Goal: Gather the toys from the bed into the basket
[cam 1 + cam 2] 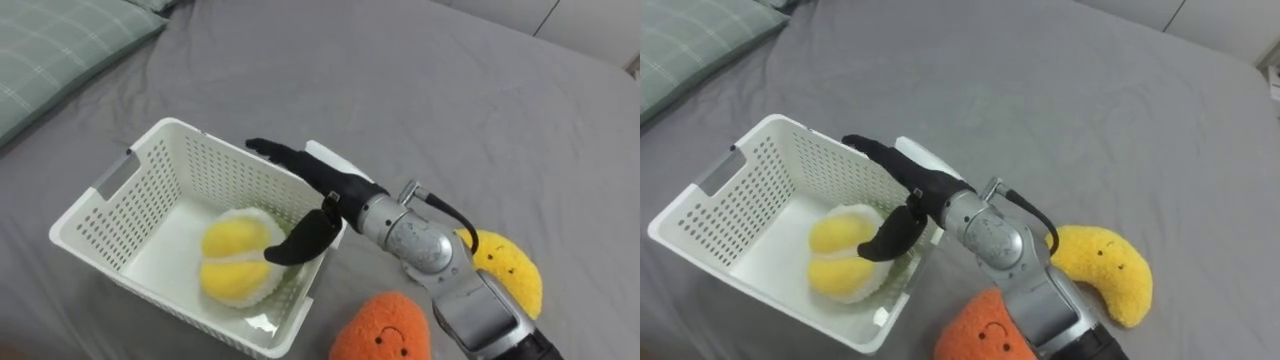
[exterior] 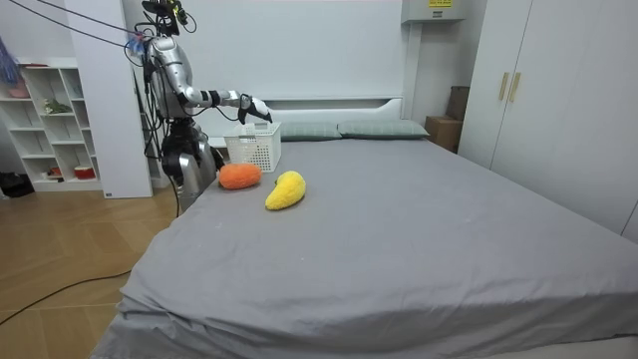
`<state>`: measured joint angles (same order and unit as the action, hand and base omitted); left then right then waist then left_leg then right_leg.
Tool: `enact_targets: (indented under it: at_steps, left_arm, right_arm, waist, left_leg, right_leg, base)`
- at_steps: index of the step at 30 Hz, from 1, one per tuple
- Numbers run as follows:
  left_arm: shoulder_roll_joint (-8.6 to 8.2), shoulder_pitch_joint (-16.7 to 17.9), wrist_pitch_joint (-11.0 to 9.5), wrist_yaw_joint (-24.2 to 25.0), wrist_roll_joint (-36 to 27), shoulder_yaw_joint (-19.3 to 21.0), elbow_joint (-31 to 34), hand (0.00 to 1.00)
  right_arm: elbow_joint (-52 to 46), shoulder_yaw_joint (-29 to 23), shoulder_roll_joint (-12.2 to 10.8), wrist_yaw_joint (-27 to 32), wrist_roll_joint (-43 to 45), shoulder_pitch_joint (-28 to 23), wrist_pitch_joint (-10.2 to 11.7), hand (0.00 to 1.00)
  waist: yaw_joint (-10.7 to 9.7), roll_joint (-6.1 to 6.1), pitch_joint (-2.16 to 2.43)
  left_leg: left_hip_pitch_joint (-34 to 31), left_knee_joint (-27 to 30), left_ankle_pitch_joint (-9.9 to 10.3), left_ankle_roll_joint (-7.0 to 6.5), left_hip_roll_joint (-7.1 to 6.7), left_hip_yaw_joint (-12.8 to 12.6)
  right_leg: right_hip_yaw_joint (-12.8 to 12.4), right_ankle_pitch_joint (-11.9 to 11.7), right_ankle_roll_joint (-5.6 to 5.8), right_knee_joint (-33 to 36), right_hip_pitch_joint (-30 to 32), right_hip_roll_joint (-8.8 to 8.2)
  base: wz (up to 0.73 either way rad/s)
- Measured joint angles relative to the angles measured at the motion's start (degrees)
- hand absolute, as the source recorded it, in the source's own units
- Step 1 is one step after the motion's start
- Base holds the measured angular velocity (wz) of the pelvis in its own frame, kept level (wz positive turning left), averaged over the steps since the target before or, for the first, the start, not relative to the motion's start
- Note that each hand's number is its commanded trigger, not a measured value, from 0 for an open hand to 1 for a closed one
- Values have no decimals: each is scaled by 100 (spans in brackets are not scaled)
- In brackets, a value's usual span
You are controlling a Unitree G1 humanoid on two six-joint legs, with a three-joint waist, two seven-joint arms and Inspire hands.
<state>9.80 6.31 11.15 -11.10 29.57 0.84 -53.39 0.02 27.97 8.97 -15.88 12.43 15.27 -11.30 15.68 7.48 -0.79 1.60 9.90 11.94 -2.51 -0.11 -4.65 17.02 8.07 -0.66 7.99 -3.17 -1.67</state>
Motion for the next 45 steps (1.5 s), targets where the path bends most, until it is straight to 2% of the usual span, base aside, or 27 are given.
enact_targets:
  at_steps: [4, 8, 12, 14, 16, 18, 19, 22, 23, 27, 28, 32, 37, 44, 45]
  left_arm:
    - [-25, 7, -16, -9, 143, 136, -3, 0]
    - [-27, 78, -26, -85, 179, 135, -4, 0]
    - [-27, 138, -23, -90, 259, 137, -5, 0]
    - [-28, 179, -26, -90, 253, 175, -4, 0]
    - [-28, 207, -26, -90, 258, 311, 2, 0]
    - [-25, 248, -27, -104, 254, 365, 3, 0]
    - [-26, 270, -27, -119, 254, 363, 4, 0]
    - [-31, 369, -25, -198, 251, 364, 1, 0]
    - [-31, 375, -25, -218, 251, 365, 1, 0]
    - [-43, 436, -25, -310, 251, 381, -22, 0]
    - [-52, 459, -25, -314, 256, 430, -22, 0]
    - [-148, 499, -23, -344, 254, 634, -21, 0]
    - [-141, 640, -29, -422, 256, 637, 19, 0]
    - [-142, 805, -39, -643, 258, 643, 20, 0]
    - [-138, 826, -39, -690, 258, 632, 21, 0]
  right_arm:
    - [1, -194, 13, 241, -36, -108, 143, 0]
    - [2, -411, 91, 482, -61, -136, 202, 0]
    - [1, -670, 97, 734, -59, -298, 202, 0]
    - [1, -754, 176, 784, -86, -327, 202, 0]
    - [0, -928, 312, 831, -128, -366, 204, 0]
    - [0, -1117, 333, 916, -183, -422, 225, 0]
    - [0, -1247, 341, 990, -219, -479, 257, 0]
    - [2, -1500, 360, 1172, -319, -632, 301, 0]
    - [2, -1562, 368, 1199, -320, -695, 324, 0]
    - [46, -1765, 448, 1349, -320, -925, 333, 0]
    - [63, -1827, 462, 1385, -309, -986, 334, 0]
    - [117, -2071, 568, 1416, -315, -1075, 335, 0]
    - [149, -2426, 709, 1663, -319, -1090, 412, 0]
    - [259, -2655, 719, 2047, -261, -1145, 452, 0]
    - [473, -2689, 735, 2119, -262, -1135, 520, 0]
  waist:
    - [-44, -42, -26]
    - [-144, -95, -31]
    - [-256, -108, -14]
    - [-309, -115, -4]
    - [-400, -98, 36]
    - [-475, -121, 35]
    - [-530, -116, 55]
    - [-627, -146, 49]
    - [-629, -124, 66]
    - [-659, -138, 61]
    - [-722, -129, 70]
    - [-784, -138, 72]
    - [-920, -119, 81]
    - [-1074, -64, 104]
    - [-1076, -55, 110]
  left_leg:
    - [30, 13, 0, 0, -3, 15]
    - [61, 1, 0, 0, -6, 12]
    - [60, 16, -2, -2, -8, 14]
    - [61, 25, -3, -3, -10, 10]
    - [73, 30, -4, -4, -13, 12]
    - [118, 30, -5, -5, -12, 11]
    - [136, 27, -5, -5, -12, 11]
    - [205, 2, -5, -6, -12, -8]
    - [214, -5, -5, -6, -11, -11]
    - [296, -21, -4, -5, -3, -71]
    - [299, -21, -3, -5, -3, -75]
    - [308, -20, -5, -9, -1, -125]
    - [293, -24, -5, -9, 20, -232]
    - [287, -36, -4, -8, 32, -328]
    - [273, -35, -4, -8, 36, -353]
  right_leg:
    - [5, -2, 6, -29, -66, 1]
    - [5, -2, 6, -24, -89, -3]
    - [25, -2, 6, -20, -94, -9]
    - [20, -3, 9, -18, -96, -11]
    - [14, -4, 11, -19, -106, -13]
    - [14, -4, 12, -23, -158, -13]
    - [14, -3, 13, -22, -174, -14]
    - [-33, -3, 14, -17, -216, -12]
    - [-43, -3, 15, -17, -226, -12]
    - [-118, -3, 16, -11, -288, -3]
    - [-121, -5, 18, -10, -292, -1]
    - [-160, -10, 25, 14, -274, -7]
    - [-307, -13, 22, 77, -172, 15]
    - [-403, -15, 20, 77, -108, 31]
    - [-417, -19, 19, 77, -90, 33]
  base:
    - [1]
    - [0]
    - [0]
    - [0]
    - [0]
    - [0]
    - [0]
    - [-4]
    - [-4]
    - [-5]
    - [-6]
    - [-7]
    - [-11]
    - [-8]
    - [-5]
